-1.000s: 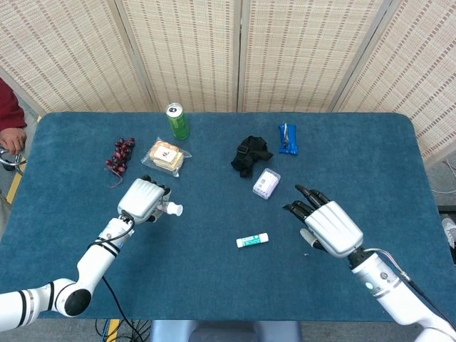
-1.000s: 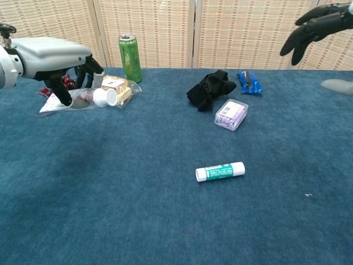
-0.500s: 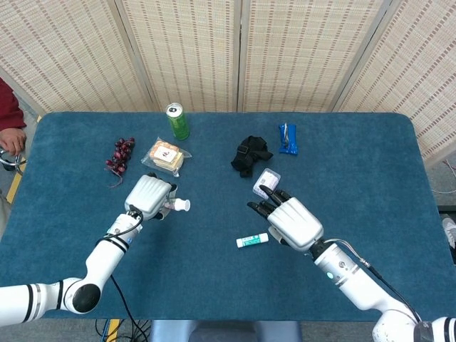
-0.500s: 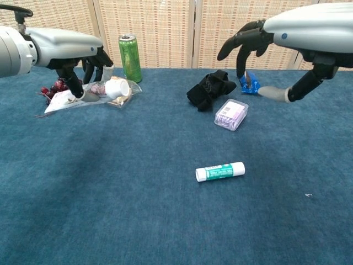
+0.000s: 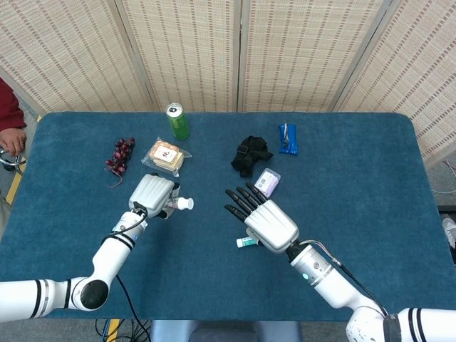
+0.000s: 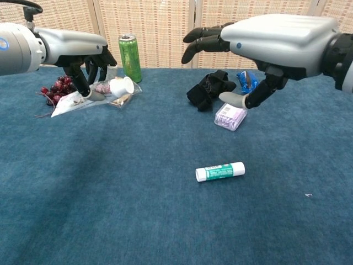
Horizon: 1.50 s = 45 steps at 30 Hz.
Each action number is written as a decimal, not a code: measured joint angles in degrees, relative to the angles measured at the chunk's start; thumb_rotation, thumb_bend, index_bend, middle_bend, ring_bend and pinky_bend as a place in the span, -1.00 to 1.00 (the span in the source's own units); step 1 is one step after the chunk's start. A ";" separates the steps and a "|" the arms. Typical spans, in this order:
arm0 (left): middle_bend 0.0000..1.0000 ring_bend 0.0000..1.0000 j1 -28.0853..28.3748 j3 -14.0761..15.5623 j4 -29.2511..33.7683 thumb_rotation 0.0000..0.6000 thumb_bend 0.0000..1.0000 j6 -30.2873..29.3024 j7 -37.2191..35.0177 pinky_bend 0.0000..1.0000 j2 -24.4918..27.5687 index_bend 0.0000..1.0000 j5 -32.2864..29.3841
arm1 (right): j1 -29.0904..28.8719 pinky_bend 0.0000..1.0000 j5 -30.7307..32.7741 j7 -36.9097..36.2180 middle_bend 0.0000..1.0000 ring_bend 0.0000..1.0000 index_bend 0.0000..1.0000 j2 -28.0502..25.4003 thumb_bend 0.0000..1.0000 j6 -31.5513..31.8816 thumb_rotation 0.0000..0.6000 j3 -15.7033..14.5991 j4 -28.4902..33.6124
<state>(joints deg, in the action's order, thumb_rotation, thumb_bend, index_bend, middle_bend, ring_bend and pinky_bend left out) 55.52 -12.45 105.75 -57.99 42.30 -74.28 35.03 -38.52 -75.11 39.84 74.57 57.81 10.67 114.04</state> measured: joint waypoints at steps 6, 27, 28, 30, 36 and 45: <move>0.47 -0.04 1.53 -0.04 0.80 1.00 -0.34 0.46 -0.63 -0.44 0.32 0.22 -3.07 | -1.07 -1.00 0.00 0.54 -1.00 -1.00 -0.63 3.73 -0.30 1.63 1.00 -0.15 -2.64; 0.47 -0.03 6.09 0.77 3.43 1.00 -0.34 -0.91 -1.94 -0.44 0.23 0.22 -7.83 | -4.53 -1.00 -0.48 -0.37 -1.00 -1.00 -0.63 11.81 -0.30 2.78 1.00 -0.80 -10.29; 0.47 -0.03 6.25 0.85 3.55 1.00 -0.34 -1.05 -1.95 -0.44 0.19 0.22 -7.99 | -4.65 -1.00 -0.51 -0.50 -1.00 -1.00 -0.63 11.97 -0.30 2.75 1.00 -0.83 -10.44; 0.47 -0.03 6.51 0.95 3.69 1.00 -0.34 -1.25 -1.94 -0.44 0.12 0.22 -8.22 | -4.90 -1.00 -0.60 -0.68 -1.00 -1.00 -0.63 12.34 -0.30 2.67 1.00 -0.91 -10.80; 0.47 -0.03 7.36 1.28 4.00 1.00 -0.34 -2.00 -1.70 -0.44 -0.22 0.22 -8.82 | -5.53 -1.00 -0.53 -1.05 -1.00 -1.00 -0.63 13.27 -0.30 2.48 1.00 -1.05 -11.47; 0.47 -0.03 8.46 1.72 4.72 1.00 -0.34 -3.01 -1.11 -0.44 -0.65 0.22 -9.24 | -6.39 -1.00 -0.50 -1.86 -1.00 -1.00 -0.63 14.33 -0.30 2.06 1.00 -1.16 -12.83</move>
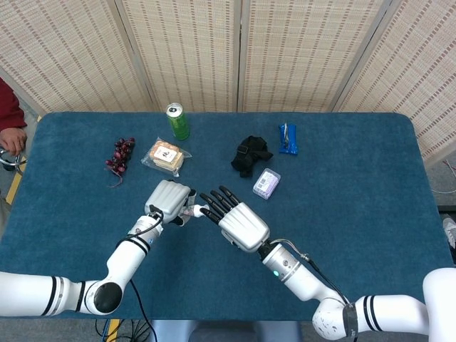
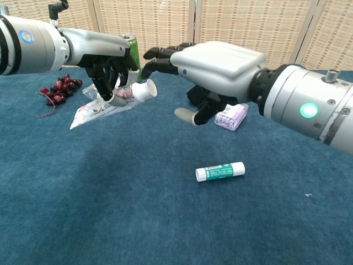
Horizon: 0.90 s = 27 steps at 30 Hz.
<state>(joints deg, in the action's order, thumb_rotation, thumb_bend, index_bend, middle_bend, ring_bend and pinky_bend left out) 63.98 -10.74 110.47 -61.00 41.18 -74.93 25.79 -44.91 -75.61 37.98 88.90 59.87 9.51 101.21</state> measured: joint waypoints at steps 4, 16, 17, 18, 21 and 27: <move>0.47 -0.03 0.52 0.08 0.23 1.00 -0.34 -0.38 0.26 -0.44 -0.14 0.22 -0.32 | -0.30 -1.00 0.21 -0.23 -1.00 -1.00 -0.63 0.43 -0.30 -0.11 1.00 -0.01 -0.48; 0.47 -0.02 1.11 0.35 0.67 1.00 -0.34 -1.03 0.22 -0.44 0.22 0.22 -0.77 | -0.93 -1.00 1.21 0.38 -1.00 -1.00 -0.63 0.89 -0.30 -0.62 1.00 -0.59 -0.96; 0.47 -0.02 1.15 0.40 0.66 1.00 -0.34 -1.10 0.26 -0.44 0.21 0.22 -0.79 | -0.98 -1.00 1.20 0.38 -1.00 -1.00 -0.63 0.98 -0.30 -0.62 1.00 -0.63 -1.02; 0.47 -0.02 1.18 0.44 0.64 1.00 -0.34 -1.16 0.27 -0.44 0.19 0.22 -0.86 | -1.01 -1.00 1.22 0.37 -1.00 -1.00 -0.63 1.06 -0.30 -0.61 1.00 -0.65 -1.07; 0.47 -0.02 1.24 0.50 0.60 1.00 -0.34 -1.17 0.23 -0.44 0.19 0.22 -0.97 | -1.05 -1.00 1.39 0.41 -1.00 -1.00 -0.63 1.10 -0.30 -0.57 1.00 -0.68 -1.10; 0.48 -0.02 1.03 0.53 0.85 1.00 -0.34 -0.75 -0.63 -0.44 0.98 0.22 -0.46 | -0.95 -1.00 2.14 1.26 -1.00 -1.00 -0.63 0.61 -0.30 -0.43 1.00 -1.07 -0.71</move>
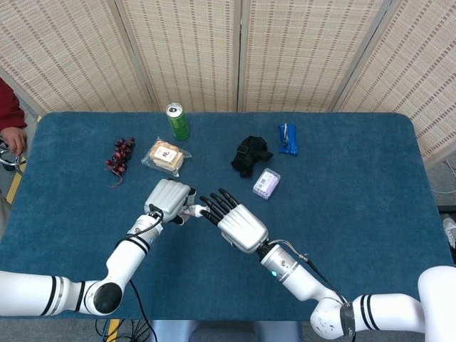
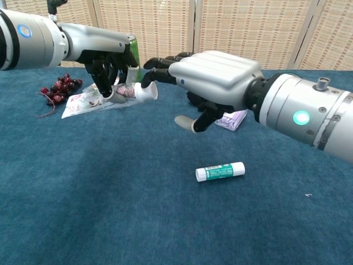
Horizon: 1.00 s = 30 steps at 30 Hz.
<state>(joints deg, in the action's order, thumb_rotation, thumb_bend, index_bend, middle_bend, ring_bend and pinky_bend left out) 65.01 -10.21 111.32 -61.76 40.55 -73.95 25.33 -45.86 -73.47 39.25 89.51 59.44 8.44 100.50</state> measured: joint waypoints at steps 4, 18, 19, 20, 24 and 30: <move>0.48 -0.02 -0.11 0.15 0.12 1.00 -0.34 0.42 -0.48 -0.44 0.50 0.23 0.17 | 0.00 -1.00 0.48 0.31 -1.00 -1.00 -0.63 -0.17 -0.30 0.09 1.00 -0.12 0.14; 0.49 -0.02 -0.36 0.58 0.68 1.00 -0.34 1.35 -1.92 -0.44 1.61 0.24 1.68 | -0.13 -1.00 1.57 0.60 -1.00 -1.00 -0.63 -0.54 -0.30 0.37 1.00 -0.21 -0.29; 0.49 -0.02 -0.35 0.61 0.70 1.00 -0.34 1.42 -2.01 -0.44 1.64 0.24 1.75 | -0.13 -1.00 1.67 0.55 -1.00 -1.00 -0.63 -0.55 -0.30 0.37 1.00 -0.21 -0.34; 0.49 -0.02 -0.34 0.63 0.71 1.00 -0.34 1.45 -2.06 -0.44 1.66 0.24 1.83 | -0.13 -1.00 1.76 0.47 -1.00 -1.00 -0.63 -0.57 -0.30 0.37 1.00 -0.22 -0.44; 0.49 -0.02 -0.29 0.76 0.73 1.00 -0.34 1.59 -2.29 -0.44 1.70 0.24 2.13 | -0.15 -1.00 1.97 0.22 -1.00 -1.00 -0.63 -0.58 -0.30 0.36 1.00 -0.27 -0.76; 0.49 -0.02 -0.21 0.84 0.83 1.00 -0.34 1.68 -2.58 -0.44 1.79 0.24 2.48 | -0.22 -1.00 2.24 -0.29 -1.00 -1.00 -0.63 -0.51 -0.30 0.21 1.00 -0.35 -1.28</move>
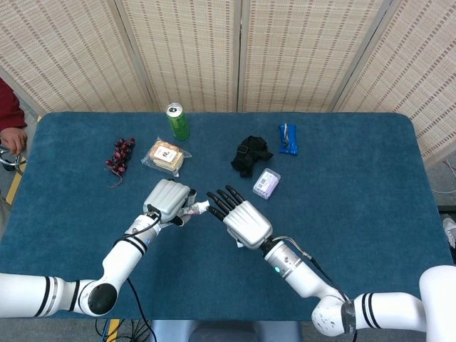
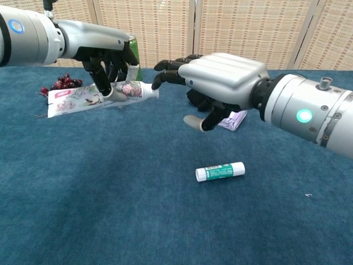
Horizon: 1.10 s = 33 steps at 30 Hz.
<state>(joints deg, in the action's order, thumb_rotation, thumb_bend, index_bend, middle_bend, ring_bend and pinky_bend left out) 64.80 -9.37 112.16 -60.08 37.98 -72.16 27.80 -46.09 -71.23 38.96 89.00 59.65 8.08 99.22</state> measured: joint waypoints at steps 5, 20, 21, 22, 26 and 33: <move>0.50 -0.02 -0.02 -0.01 0.14 1.00 -0.34 0.05 -0.41 -0.44 0.19 0.25 0.27 | -0.08 -1.00 0.24 -0.34 -1.00 -1.00 -0.63 0.06 -0.30 -0.14 1.00 -0.07 -0.39; 0.50 -0.02 -0.05 0.22 0.43 1.00 -0.33 0.26 -1.17 -0.44 0.59 0.25 0.75 | -0.15 -1.00 1.06 -0.43 -1.00 -1.00 -0.63 0.20 -0.30 -0.01 1.00 -0.12 -1.05; 0.50 -0.02 -0.05 0.24 0.44 1.00 -0.33 0.26 -1.19 -0.44 0.62 0.25 0.75 | -0.17 -1.00 1.13 -0.44 -1.00 -1.00 -0.63 0.23 -0.30 -0.03 1.00 -0.13 -1.11; 0.50 -0.02 -0.05 0.26 0.44 1.00 -0.33 0.28 -1.23 -0.44 0.64 0.25 0.76 | -0.18 -1.00 1.15 -0.43 -1.00 -1.00 -0.63 0.25 -0.30 -0.03 1.00 -0.14 -1.17; 0.50 -0.02 -0.06 0.34 0.50 1.00 -0.33 0.34 -1.35 -0.44 0.79 0.26 0.77 | -0.21 -1.00 1.39 -0.44 -1.00 -1.00 -0.63 0.26 -0.30 -0.03 1.00 -0.14 -1.35; 0.50 -0.02 -0.08 0.39 0.71 1.00 -0.33 0.30 -1.57 -0.44 0.86 0.26 1.07 | -0.34 -1.00 1.64 -0.58 -1.00 -1.00 -0.63 0.37 -0.30 -0.11 1.00 -0.15 -1.56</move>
<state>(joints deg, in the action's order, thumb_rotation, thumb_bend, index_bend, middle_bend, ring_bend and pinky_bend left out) 64.72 -8.98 112.87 -59.78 36.40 -71.30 28.88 -46.42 -69.60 38.38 89.37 59.54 7.93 97.67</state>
